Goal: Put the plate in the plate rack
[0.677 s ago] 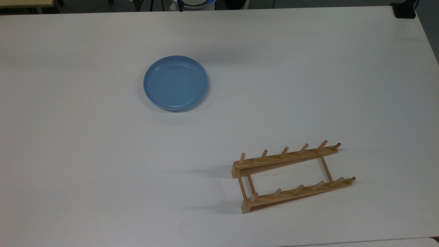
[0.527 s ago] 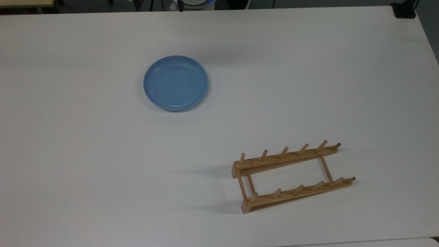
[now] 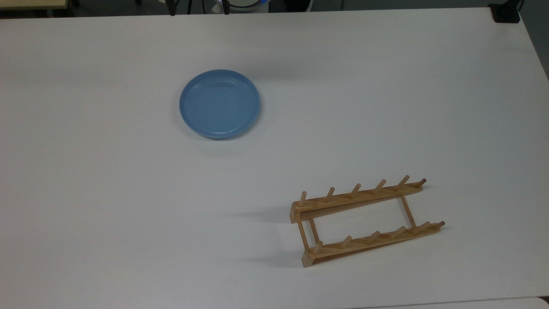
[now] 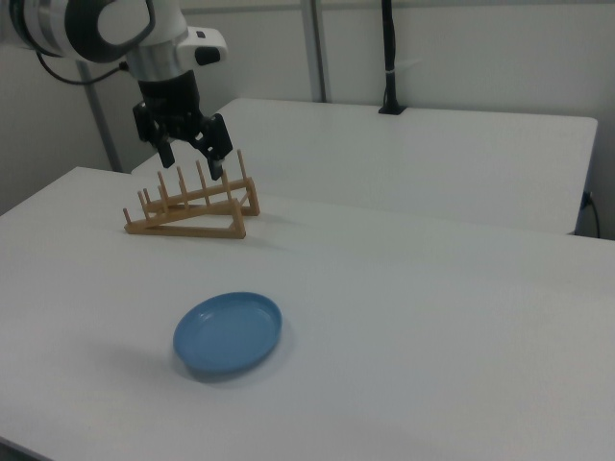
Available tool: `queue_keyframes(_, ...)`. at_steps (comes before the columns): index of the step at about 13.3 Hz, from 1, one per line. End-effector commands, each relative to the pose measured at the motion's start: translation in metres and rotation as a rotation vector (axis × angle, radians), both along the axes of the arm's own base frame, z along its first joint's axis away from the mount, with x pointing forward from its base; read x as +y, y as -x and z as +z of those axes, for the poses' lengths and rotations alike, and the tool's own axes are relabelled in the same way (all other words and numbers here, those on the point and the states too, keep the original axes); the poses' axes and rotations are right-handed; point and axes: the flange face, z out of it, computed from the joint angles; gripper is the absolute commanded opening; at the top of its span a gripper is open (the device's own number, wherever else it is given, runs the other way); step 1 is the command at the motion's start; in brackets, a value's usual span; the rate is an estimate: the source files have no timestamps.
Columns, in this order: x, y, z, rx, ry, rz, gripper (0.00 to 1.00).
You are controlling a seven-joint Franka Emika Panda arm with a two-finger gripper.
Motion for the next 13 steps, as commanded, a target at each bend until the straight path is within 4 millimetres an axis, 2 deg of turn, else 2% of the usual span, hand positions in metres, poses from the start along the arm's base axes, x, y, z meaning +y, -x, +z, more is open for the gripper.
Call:
queue_keyframes(1, -0.013, 0.012, -0.046, 0.117, 0.063, 0.243, 1.00)
queue_keyframes(4, -0.036, 0.021, -0.093, 0.186, 0.051, 0.192, 1.00)
queue_keyframes(5, -0.043, 0.026, -0.118, 0.203, 0.046, 0.180, 1.00)
queue_keyframes(7, -0.060, 0.024, -0.146, 0.173, 0.051, 0.147, 1.00)
queue_keyframes(8, -0.071, 0.017, -0.170, 0.159, 0.056, 0.135, 1.00)
queue_keyframes(10, -0.077, 0.000, -0.221, 0.197, 0.056, 0.117, 0.99)
queue_keyframes(12, -0.079, -0.007, -0.242, 0.196, 0.060, 0.114, 0.99)
queue_keyframes(13, -0.079, -0.011, -0.258, 0.207, 0.059, 0.105, 0.99)
